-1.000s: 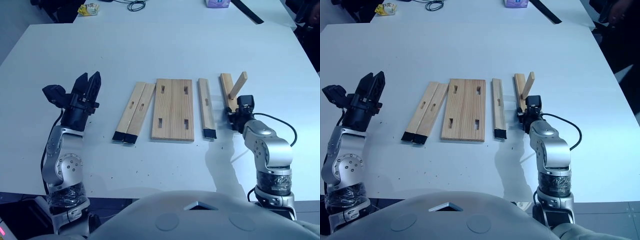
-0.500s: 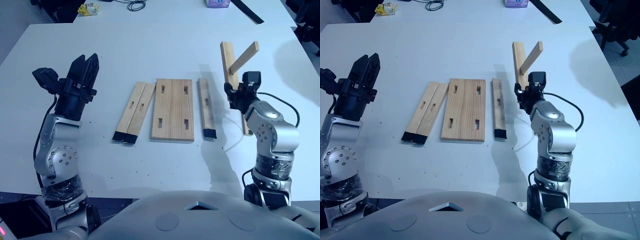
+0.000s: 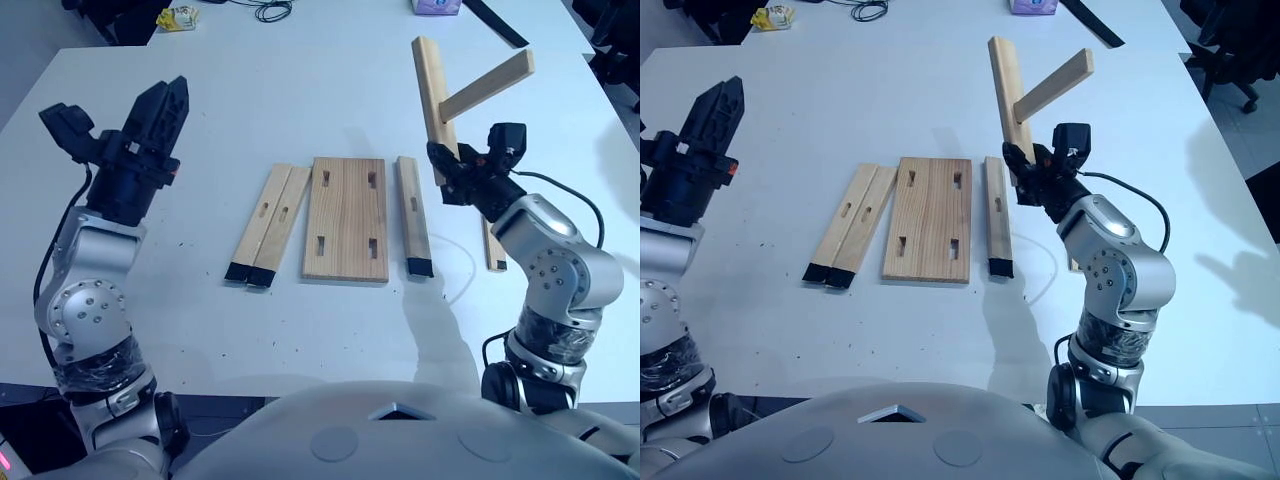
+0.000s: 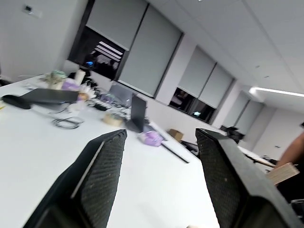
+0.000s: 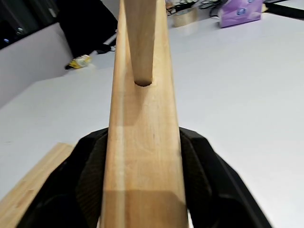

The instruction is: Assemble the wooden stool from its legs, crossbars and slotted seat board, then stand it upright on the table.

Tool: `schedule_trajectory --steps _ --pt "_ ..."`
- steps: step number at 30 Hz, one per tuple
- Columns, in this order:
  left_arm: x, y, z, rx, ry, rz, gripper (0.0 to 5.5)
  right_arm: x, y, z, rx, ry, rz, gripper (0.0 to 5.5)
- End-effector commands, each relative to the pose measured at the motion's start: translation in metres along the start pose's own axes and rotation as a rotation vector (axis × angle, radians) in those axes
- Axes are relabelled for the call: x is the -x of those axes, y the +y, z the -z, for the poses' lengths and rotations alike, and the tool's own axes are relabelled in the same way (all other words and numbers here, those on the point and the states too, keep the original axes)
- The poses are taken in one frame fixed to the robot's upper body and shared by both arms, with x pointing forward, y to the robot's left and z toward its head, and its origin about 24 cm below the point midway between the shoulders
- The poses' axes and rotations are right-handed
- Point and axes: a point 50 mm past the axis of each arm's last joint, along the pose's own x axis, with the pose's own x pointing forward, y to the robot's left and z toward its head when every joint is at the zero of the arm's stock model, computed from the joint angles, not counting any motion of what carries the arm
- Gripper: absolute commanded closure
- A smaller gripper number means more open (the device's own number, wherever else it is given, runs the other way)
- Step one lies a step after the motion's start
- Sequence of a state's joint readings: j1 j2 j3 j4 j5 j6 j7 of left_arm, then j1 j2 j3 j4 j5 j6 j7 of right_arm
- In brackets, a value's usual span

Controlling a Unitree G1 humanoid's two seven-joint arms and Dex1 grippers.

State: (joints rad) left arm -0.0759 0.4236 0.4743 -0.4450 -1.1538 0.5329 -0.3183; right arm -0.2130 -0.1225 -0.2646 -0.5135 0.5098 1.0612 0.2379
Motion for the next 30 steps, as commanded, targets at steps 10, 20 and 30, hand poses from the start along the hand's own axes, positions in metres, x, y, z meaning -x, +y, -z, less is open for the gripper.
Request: schedule_trajectory --steps 10,20,30 --pt "-0.014 -0.011 0.001 0.01 0.016 0.068 2.81 -0.014 -0.004 -0.022 -0.004 -0.045 -0.136 3.43" --pt "-0.044 -0.011 0.023 0.068 0.006 0.208 2.81 -0.031 -0.004 -0.039 0.001 -0.071 -0.281 3.43" --pt "-0.046 -0.021 0.043 0.133 0.043 0.313 2.62 -0.033 0.003 -0.049 -0.031 -0.043 -0.547 3.43"
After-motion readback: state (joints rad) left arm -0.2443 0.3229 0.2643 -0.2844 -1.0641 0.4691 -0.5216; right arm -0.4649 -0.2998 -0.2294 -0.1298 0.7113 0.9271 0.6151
